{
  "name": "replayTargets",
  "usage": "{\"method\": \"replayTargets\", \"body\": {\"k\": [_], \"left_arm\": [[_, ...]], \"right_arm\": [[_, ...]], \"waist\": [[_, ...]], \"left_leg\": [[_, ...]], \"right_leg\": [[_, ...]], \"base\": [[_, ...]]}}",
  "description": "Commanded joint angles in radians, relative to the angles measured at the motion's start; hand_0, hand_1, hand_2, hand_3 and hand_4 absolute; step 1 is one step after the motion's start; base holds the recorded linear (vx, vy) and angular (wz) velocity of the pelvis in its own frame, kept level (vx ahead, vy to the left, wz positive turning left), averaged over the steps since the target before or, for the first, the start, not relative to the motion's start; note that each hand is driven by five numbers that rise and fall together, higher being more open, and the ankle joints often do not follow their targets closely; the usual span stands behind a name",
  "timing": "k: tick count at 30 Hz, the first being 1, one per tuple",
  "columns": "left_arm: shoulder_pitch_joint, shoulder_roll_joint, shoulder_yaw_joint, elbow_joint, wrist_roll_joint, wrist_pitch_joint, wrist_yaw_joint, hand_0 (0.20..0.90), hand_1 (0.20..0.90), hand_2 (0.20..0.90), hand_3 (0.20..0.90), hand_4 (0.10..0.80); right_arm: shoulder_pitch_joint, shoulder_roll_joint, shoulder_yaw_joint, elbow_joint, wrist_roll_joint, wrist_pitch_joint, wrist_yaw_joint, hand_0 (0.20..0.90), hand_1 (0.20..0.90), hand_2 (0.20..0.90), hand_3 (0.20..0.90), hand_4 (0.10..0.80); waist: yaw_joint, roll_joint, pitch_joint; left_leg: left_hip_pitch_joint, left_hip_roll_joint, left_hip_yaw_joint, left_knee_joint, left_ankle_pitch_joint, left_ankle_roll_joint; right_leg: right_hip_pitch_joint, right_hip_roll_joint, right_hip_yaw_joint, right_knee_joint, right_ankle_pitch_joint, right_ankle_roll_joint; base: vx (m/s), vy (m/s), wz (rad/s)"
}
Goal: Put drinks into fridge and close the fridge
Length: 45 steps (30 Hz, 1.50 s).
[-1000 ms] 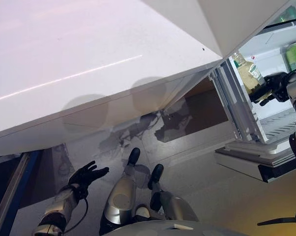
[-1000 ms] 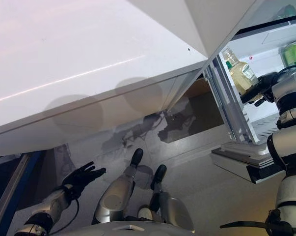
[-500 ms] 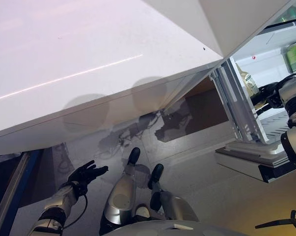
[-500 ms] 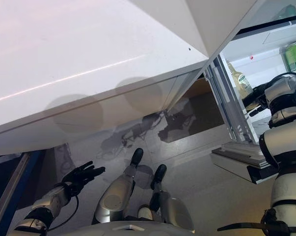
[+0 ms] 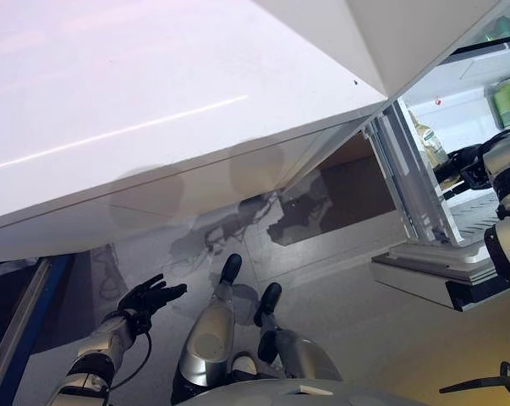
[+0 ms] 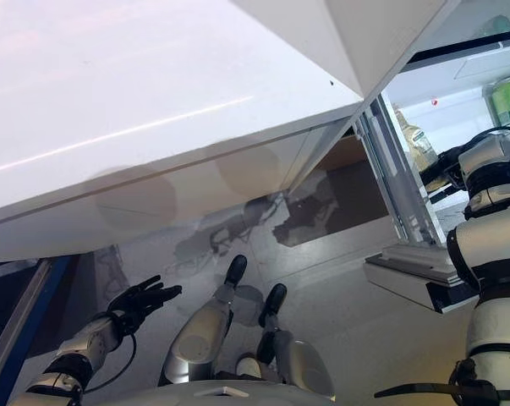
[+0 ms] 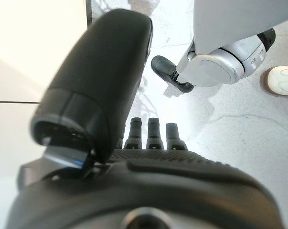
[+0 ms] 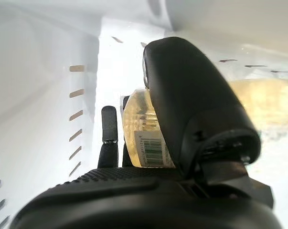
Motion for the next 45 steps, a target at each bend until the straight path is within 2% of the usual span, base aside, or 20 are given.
{"method": "replayTargets", "body": {"k": [1,9,13,22,25,29,31,33,37,42,45], "left_arm": [[0.062,0.079,-0.052,0.010,0.037,0.002,-0.005,0.900,0.900,0.900,0.900,0.800],[0.063,0.075,-0.050,0.034,0.044,-0.004,-0.009,0.900,0.900,0.900,0.900,0.800],[0.065,0.075,-0.052,0.044,0.043,-0.001,-0.014,0.900,0.900,0.900,0.900,0.800],[0.084,0.056,-0.062,0.094,0.082,-0.008,-0.040,0.900,0.900,0.900,0.900,0.800],[0.093,0.047,-0.071,0.124,0.079,-0.031,-0.055,0.900,0.900,0.900,0.900,0.800],[0.107,0.036,-0.068,0.133,0.083,-0.034,-0.067,0.900,0.900,0.900,0.900,0.800],[0.118,0.022,-0.061,0.136,0.082,-0.027,-0.071,0.900,0.900,0.900,0.900,0.800],[0.123,0.013,-0.060,0.142,0.080,-0.026,-0.073,0.900,0.900,0.900,0.900,0.800],[0.137,-0.026,-0.044,0.179,0.106,-0.033,-0.099,0.900,0.900,0.900,0.900,0.800],[0.151,-0.065,-0.026,0.218,0.139,-0.028,-0.113,0.900,0.900,0.900,0.900,0.800],[0.158,-0.078,-0.018,0.240,0.143,-0.029,-0.111,0.900,0.900,0.900,0.900,0.800]], "right_arm": [[-0.056,-0.074,0.061,0.008,-0.060,0.011,-0.037,0.900,0.900,0.900,0.900,0.800],[-0.042,-0.074,0.052,-0.014,-0.036,0.015,-0.068,0.900,0.900,0.900,0.900,0.800],[-0.040,-0.083,0.048,-0.024,-0.017,-0.014,-0.109,0.900,0.900,0.900,0.900,0.800],[-0.042,-0.155,0.044,-0.097,0.085,-0.189,-0.264,0.900,0.900,0.900,0.900,0.800],[-0.039,-0.191,0.040,-0.177,0.146,-0.267,-0.345,0.900,0.900,0.900,0.900,0.800],[-0.010,-0.236,0.014,-0.337,0.223,-0.292,-0.449,0.900,0.900,0.900,0.900,0.800],[0.047,-0.280,-0.039,-0.504,0.287,-0.306,-0.558,0.900,0.900,0.900,0.900,0.800],[0.091,-0.299,-0.090,-0.573,0.300,-0.326,-0.606,0.900,0.900,0.900,0.900,0.800],[0.309,-0.343,-0.340,-0.780,0.301,-0.396,-0.731,0.900,0.900,0.900,0.900,0.800],[0.609,-0.329,-0.625,-0.960,0.272,-0.420,-0.812,0.900,0.900,0.900,0.900,0.800],[0.744,-0.291,-0.739,-1.016,0.257,-0.417,-0.853,0.900,0.900,0.900,0.900,0.800]], "waist": [[0.003,0.002,-0.043],[-0.008,-0.004,-0.056],[-0.018,-0.004,-0.070],[-0.060,0.003,-0.127],[-0.090,0.009,-0.155],[-0.126,0.013,-0.184],[-0.161,0.018,-0.209],[-0.178,0.023,-0.221],[-0.233,0.049,-0.268],[-0.284,0.075,-0.322],[-0.302,0.083,-0.342]], "left_leg": [[-0.015,0.002,0.063,-0.010,-0.078,-0.012],[0.001,0.003,0.070,-0.015,-0.081,-0.011],[0.013,0.005,0.078,-0.019,-0.084,-0.009],[0.056,0.008,0.104,-0.030,-0.093,-0.008],[0.073,0.008,0.120,-0.032,-0.099,-0.008],[0.089,0.010,0.136,-0.032,-0.107,-0.008],[0.106,0.010,0.150,-0.032,-0.115,-0.006],[0.114,0.011,0.156,-0.032,-0.120,-0.004],[0.147,0.009,0.177,-0.032,-0.138,0.001],[0.178,0.007,0.195,-0.032,-0.157,0.005],[0.197,0.004,0.196,-0.032,-0.167,0.007]], "right_leg": [[-0.088,-0.044,0.001,0.048,0.064,0.085],[-0.079,-0.042,0.009,0.046,0.066,0.089],[-0.072,-0.041,0.015,0.043,0.066,0.090],[-0.043,-0.040,0.032,0.033,0.065,0.096],[-0.035,-0.042,0.045,0.026,0.064,0.099],[-0.027,-0.042,0.063,0.020,0.064,0.102],[-0.019,-0.042,0.082,0.020,0.061,0.104],[-0.015,-0.043,0.091,0.020,0.058,0.105],[0.003,-0.044,0.120,0.019,0.047,0.109],[0.024,-0.047,0.139,0.016,0.034,0.111],[0.038,-0.046,0.149,0.019,0.025,0.109]], "base": [[-0.002,0.004,0.03],[0.000,0.000,0.00],[-0.001,0.007,-0.01],[0.007,0.027,-0.03],[-0.014,0.060,-0.10],[-0.020,0.050,-0.14],[-0.004,0.068,-0.24],[0.005,0.058,-0.19],[0.022,0.066,-0.18],[0.033,0.027,-0.15],[0.042,-0.007,-0.20]]}}
